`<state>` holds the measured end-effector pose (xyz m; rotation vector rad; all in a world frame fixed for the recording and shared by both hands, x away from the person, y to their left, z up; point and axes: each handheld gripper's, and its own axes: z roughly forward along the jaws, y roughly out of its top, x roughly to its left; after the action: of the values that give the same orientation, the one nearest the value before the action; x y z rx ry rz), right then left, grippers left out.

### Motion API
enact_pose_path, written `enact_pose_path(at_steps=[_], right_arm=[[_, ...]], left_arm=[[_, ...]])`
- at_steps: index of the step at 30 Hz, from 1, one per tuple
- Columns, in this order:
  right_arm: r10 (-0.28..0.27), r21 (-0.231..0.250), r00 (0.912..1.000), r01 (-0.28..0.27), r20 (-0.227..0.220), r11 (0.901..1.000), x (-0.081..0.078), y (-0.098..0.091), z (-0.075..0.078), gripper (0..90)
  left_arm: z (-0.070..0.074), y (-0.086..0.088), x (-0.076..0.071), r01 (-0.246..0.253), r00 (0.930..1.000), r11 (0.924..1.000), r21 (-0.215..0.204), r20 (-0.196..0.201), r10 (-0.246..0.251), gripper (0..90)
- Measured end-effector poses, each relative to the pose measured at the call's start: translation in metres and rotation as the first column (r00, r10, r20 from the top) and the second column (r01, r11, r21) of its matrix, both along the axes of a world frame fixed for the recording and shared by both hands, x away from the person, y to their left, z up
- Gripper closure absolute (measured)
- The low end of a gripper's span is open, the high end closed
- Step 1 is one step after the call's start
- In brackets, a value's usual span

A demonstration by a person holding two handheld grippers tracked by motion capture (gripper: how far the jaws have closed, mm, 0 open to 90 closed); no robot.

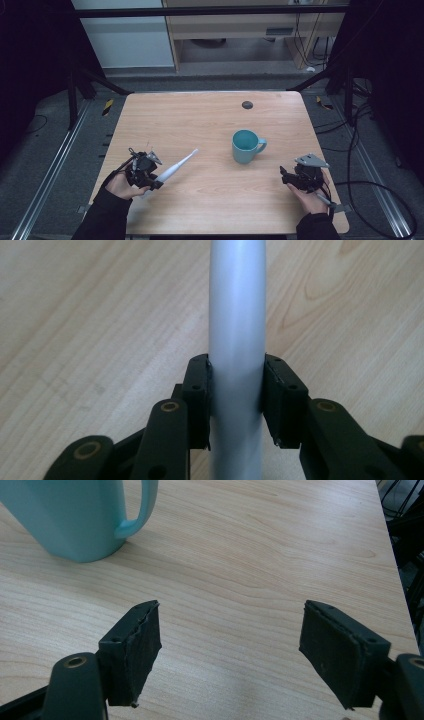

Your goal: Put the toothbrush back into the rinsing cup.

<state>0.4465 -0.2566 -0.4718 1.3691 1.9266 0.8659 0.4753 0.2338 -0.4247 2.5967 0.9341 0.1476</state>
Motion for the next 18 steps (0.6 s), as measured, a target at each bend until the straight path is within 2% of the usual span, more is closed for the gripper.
enact_pose_path(at_steps=[2, 3, 5, 6, 8, 9, 10, 12, 14, 15, 16, 18], right_arm=[[-0.001, -0.001, 1.0000, 0.001, 0.005, 1.0000, 0.000, 0.000, 0.000, 24.1], [-0.001, -0.001, 1.0000, 0.001, 0.005, 1.0000, 0.000, 0.000, 0.000, 24.1], [-0.002, -0.002, 1.0000, 0.002, 0.007, 1.0000, 0.000, 0.000, 0.000, 24.0], [-0.003, -0.002, 1.0000, 0.003, 0.008, 1.0000, 0.000, 0.000, 0.000, 24.0], [-0.005, -0.001, 0.9999, 0.005, 0.012, 1.0000, 0.000, -0.001, 0.000, 23.7], [-0.005, -0.001, 0.9999, 0.005, 0.012, 1.0000, 0.000, -0.001, 0.000, 23.7], [-0.005, 0.001, 0.9999, 0.005, 0.012, 1.0000, 0.000, -0.001, 0.000, 23.5], [-0.008, 0.002, 0.9999, 0.008, 0.014, 1.0000, 0.000, -0.001, 0.001, 23.3], [-0.010, 0.006, 0.9998, 0.010, 0.020, 0.9999, -0.001, -0.001, 0.001, 23.2], [-0.013, 0.004, 0.9997, 0.013, 0.021, 0.9999, 0.000, -0.001, 0.001, 23.1], [-0.013, 0.004, 0.9997, 0.013, 0.021, 0.9999, 0.000, -0.001, 0.001, 23.1], [-0.014, 0.001, 0.9997, 0.014, 0.021, 0.9999, 0.000, 0.000, 0.001, 22.5]], left_arm=[[0.005, 0.004, 0.000, -0.038, 0.9982, 0.9983, -0.044, 0.044, 0.040, 66.0], [0.005, 0.004, 0.000, -0.038, 0.9982, 0.9983, -0.044, 0.044, 0.040, 66.1], [0.009, 0.006, 0.000, -0.061, 0.9950, 0.9941, -0.090, 0.074, 0.067, 66.1], [0.010, 0.007, 0.000, -0.072, 0.9924, 0.9908, -0.114, 0.091, 0.083, 66.0], [0.015, 0.009, -0.001, -0.101, 0.9826, 0.9777, -0.184, 0.136, 0.127, 66.0], [0.015, 0.009, -0.001, -0.101, 0.9826, 0.9777, -0.184, 0.136, 0.127, 66.0], [0.017, 0.010, -0.001, -0.115, 0.9798, 0.9682, -0.222, 0.135, 0.147, 66.0], [0.019, 0.010, -0.001, -0.124, 0.9737, 0.9614, -0.246, 0.157, 0.166, 66.0], [0.023, 0.008, -0.002, -0.130, 0.9642, 0.9590, -0.252, 0.194, 0.181, 66.0], [0.026, 0.008, -0.003, -0.133, 0.9576, 0.9536, -0.270, 0.213, 0.194, 66.1], [0.026, 0.008, -0.003, -0.133, 0.9576, 0.9536, -0.270, 0.213, 0.194, 66.0], [0.035, 0.009, -0.003, -0.141, 0.9380, 0.9408, -0.308, 0.263, 0.226, 66.0]])
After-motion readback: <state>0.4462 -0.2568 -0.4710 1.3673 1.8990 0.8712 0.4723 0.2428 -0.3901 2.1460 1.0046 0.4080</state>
